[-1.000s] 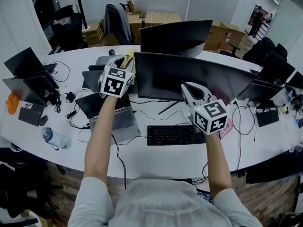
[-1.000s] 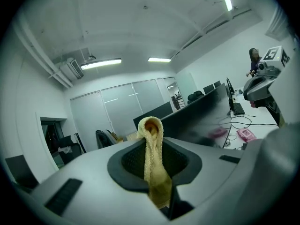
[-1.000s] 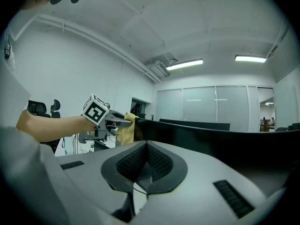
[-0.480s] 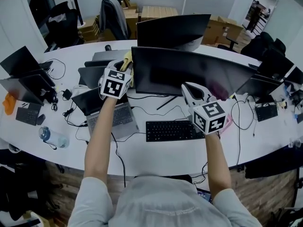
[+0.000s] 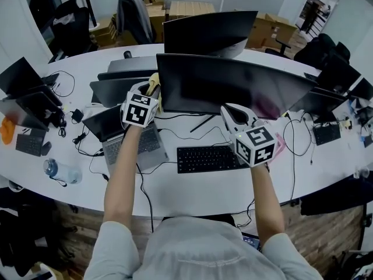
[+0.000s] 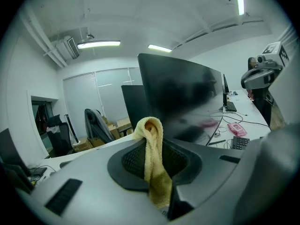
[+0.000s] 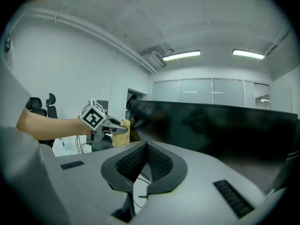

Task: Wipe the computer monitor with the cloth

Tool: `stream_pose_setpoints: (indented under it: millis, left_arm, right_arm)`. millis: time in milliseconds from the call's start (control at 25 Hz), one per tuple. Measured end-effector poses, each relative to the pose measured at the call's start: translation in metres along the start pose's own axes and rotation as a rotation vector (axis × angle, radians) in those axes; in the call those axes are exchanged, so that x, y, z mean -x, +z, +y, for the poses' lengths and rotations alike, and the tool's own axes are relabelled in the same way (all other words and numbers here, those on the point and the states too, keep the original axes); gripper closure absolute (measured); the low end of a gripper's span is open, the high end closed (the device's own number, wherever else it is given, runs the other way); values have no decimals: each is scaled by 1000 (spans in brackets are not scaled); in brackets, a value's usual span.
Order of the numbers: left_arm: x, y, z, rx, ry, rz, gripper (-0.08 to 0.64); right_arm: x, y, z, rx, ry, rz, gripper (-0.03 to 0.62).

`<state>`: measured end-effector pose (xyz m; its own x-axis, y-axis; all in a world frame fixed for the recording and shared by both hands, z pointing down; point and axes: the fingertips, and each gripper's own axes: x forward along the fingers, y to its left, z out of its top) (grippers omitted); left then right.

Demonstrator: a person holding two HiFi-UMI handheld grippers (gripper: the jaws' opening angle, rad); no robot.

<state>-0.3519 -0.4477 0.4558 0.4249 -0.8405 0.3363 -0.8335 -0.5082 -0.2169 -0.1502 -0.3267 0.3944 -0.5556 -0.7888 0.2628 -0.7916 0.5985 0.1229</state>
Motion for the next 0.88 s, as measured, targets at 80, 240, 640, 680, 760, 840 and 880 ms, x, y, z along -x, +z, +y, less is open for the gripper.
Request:
stream_pose_setpoints:
  millis: [80, 240, 640, 680, 760, 840, 880]
  left_arm:
    - [-4, -8, -1, 18, -8, 6, 483]
    - [-11, -25, -5, 19, -28, 32, 483]
    - [-29, -70, -17, 91, -48, 88, 482]
    - [-31, -74, -18, 104, -50, 92, 482]
    - [-35, -83, -22, 129, -55, 102, 482]
    - [-39, -94, -24, 152, -63, 112, 482]
    - [-42, -99, -25, 165, -67, 116, 483]
  right_arm:
    - [-4, -6, -1, -5, 1, 11, 565]
    - [-12, -19, -2, -19, 9, 35, 565]
    - [-23, -45, -9, -57, 9, 75, 565]
    - [-23, -47, -10, -61, 8, 78, 565]
    - [-25, -53, -11, -71, 5, 86, 565]
    - [-27, -59, -12, -82, 5, 95, 565]
    - [-28, -62, -12, -86, 5, 99, 565]
